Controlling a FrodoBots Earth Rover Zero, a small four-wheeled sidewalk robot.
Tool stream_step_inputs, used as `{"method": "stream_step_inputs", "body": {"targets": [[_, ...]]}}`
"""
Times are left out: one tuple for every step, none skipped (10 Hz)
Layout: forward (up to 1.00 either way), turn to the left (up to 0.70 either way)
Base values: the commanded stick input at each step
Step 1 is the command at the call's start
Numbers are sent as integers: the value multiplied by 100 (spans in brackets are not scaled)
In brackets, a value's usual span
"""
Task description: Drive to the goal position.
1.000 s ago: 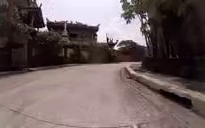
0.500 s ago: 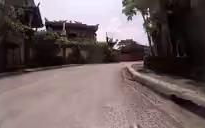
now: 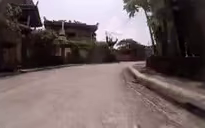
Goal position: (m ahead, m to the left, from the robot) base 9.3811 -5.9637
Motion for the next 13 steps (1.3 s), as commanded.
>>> {"method": "stream_step_inputs", "body": {"targets": [[70,0],[70,0],[70,0],[70,0],[70,0],[70,0],[70,0],[70,0],[70,0],[70,0],[70,0],[70,0],[70,0]]}}
